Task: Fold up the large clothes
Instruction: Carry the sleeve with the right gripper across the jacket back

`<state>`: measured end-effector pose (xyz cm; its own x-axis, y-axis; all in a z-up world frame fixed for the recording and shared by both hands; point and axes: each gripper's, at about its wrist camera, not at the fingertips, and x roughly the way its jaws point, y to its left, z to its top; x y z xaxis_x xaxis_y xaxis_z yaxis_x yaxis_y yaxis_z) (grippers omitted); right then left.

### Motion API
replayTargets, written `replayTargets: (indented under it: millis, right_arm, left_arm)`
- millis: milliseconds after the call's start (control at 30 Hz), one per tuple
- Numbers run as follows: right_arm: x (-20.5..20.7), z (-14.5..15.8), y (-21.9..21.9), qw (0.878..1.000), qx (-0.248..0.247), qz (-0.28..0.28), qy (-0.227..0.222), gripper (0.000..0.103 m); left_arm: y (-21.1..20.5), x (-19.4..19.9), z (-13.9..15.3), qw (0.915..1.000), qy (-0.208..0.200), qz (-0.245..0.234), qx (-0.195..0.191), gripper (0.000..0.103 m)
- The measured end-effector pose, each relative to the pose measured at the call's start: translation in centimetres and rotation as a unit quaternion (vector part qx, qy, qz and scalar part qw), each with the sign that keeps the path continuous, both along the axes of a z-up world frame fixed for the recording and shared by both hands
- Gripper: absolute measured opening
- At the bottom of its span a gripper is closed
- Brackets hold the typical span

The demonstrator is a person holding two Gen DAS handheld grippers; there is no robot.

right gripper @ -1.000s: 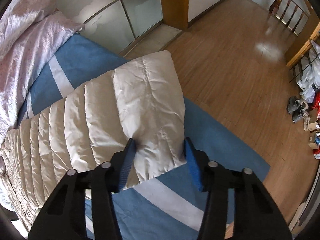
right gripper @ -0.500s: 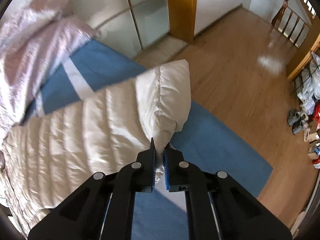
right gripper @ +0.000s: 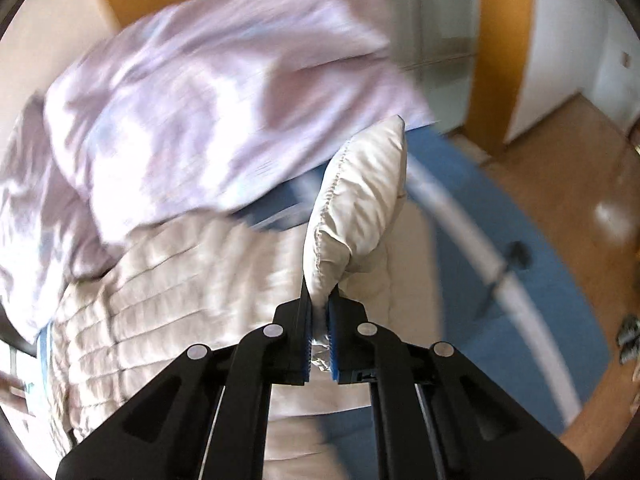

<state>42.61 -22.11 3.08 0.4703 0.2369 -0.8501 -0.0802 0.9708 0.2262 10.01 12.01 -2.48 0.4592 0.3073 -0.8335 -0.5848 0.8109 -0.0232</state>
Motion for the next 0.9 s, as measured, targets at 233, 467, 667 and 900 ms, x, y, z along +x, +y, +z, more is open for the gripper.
replayTargets:
  millis: [233, 467, 667, 900]
  right_arm:
    - [-2.6, -3.2, 13.9, 0.993, 0.029, 0.095, 0.057, 0.007]
    - [-5.8, -5.3, 23.5, 0.983, 0.029, 0.162, 0.084, 0.007]
    - [-6.6, -5.9, 28.1, 0.979, 0.018, 0.182, 0.093, 0.007]
    - [-7.3, -6.8, 30.9, 0.969, 0.030, 0.212, 0.121, 0.032]
  left_arm:
    - [2.2, -0.3, -0.5, 1.0000, 0.004, 0.002, 0.000, 0.101]
    - [4.6, -2.0, -0.7, 0.9997, 0.003, 0.024, -0.003, 0.101]
    - [6.7, -3.6, -0.8, 0.9988, -0.002, 0.048, -0.010, 0.101]
    - [8.0, -4.4, -0.7, 0.9984, -0.005, 0.056, -0.009, 0.101]
